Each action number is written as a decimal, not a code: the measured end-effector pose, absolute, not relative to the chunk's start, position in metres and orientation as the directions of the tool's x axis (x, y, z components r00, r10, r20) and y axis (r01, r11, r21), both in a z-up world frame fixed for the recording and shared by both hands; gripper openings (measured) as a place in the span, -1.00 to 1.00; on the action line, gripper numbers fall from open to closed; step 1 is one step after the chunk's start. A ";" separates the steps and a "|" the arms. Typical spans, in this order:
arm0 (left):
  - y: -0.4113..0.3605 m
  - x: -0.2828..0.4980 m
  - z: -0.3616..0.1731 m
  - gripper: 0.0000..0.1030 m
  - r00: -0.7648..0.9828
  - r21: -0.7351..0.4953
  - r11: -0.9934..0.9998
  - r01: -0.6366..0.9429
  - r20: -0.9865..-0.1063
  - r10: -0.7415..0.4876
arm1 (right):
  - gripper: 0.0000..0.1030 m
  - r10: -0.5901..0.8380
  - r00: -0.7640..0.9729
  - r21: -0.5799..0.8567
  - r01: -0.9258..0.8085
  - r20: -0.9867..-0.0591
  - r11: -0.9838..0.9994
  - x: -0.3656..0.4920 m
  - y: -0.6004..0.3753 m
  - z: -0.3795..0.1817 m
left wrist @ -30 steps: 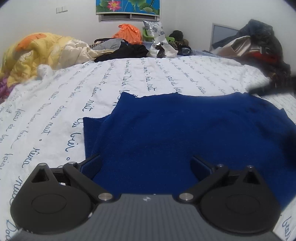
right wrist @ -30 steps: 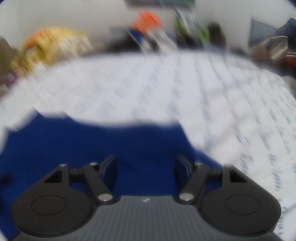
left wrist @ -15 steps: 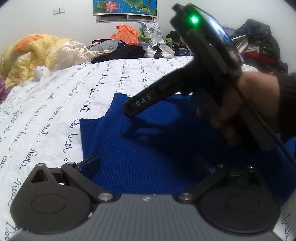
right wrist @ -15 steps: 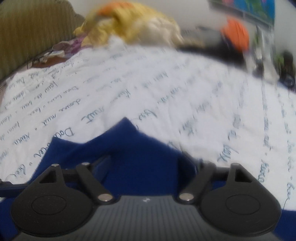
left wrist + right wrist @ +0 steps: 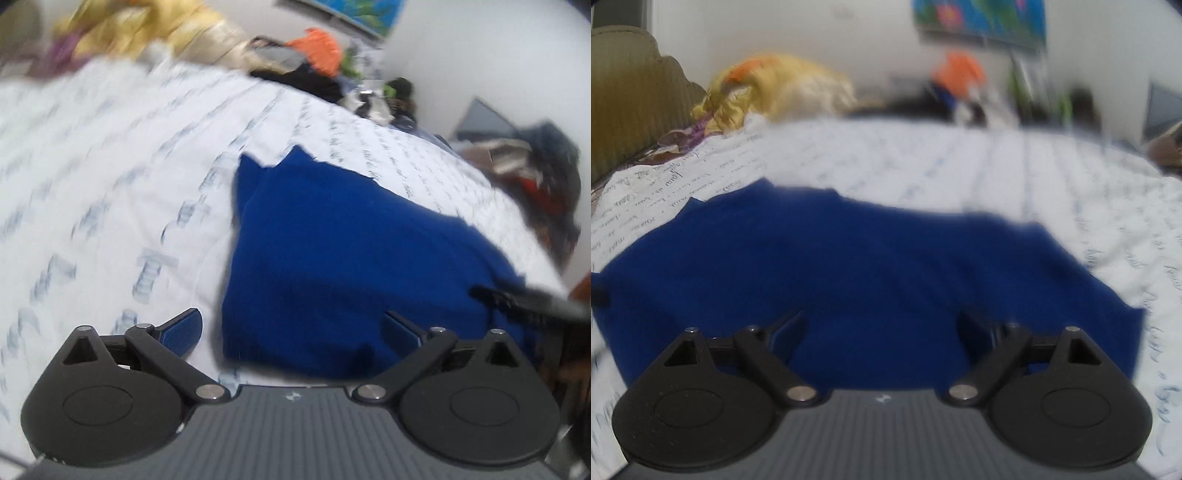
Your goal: Fold small clothes
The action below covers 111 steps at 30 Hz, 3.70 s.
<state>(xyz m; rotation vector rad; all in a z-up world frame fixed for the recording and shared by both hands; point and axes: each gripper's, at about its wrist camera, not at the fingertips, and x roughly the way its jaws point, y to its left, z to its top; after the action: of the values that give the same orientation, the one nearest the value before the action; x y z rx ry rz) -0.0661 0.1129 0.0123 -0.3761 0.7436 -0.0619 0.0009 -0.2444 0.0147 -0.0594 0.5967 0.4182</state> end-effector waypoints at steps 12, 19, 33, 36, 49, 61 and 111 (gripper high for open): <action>0.136 -0.062 0.000 0.96 0.704 -0.770 0.571 -0.286 -0.573 -0.420 | 0.88 0.327 0.830 0.179 -0.274 -0.452 0.945 -0.040 -0.296 0.016; 0.120 -0.055 0.006 0.86 0.719 -0.752 0.538 -0.382 -0.607 -0.338 | 0.97 0.360 0.820 0.278 -0.256 -0.445 0.926 -0.048 -0.323 0.007; -0.040 -0.029 0.085 -0.88 0.786 -0.061 0.993 -0.104 -0.616 0.045 | 0.99 0.536 0.826 0.749 -0.241 -0.176 0.617 -0.040 -0.413 0.035; -0.132 -0.042 0.086 -0.93 0.838 0.124 0.963 0.240 -0.526 -0.141 | 0.99 0.641 0.759 0.835 -0.274 -0.117 0.477 -0.009 -0.437 0.048; -0.191 -0.081 0.047 -1.00 0.749 0.192 0.816 0.545 -0.550 -0.370 | 1.00 0.806 0.477 0.875 -0.141 -0.350 0.463 0.080 -0.398 0.001; -0.212 -0.096 0.024 0.73 0.832 0.410 0.771 0.487 -0.486 -0.267 | 1.00 0.811 0.405 0.841 -0.159 -0.421 0.516 0.111 -0.386 0.009; -0.068 0.118 0.037 0.43 0.612 -0.365 0.919 0.153 -0.695 -0.378 | 0.14 0.423 0.719 0.524 -0.097 -0.551 0.846 0.079 -0.415 0.007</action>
<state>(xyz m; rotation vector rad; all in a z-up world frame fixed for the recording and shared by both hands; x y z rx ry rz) 0.1184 -0.0685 0.0372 -0.2822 0.8614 -0.3105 0.0791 -0.4149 0.0074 0.4890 0.7159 0.3008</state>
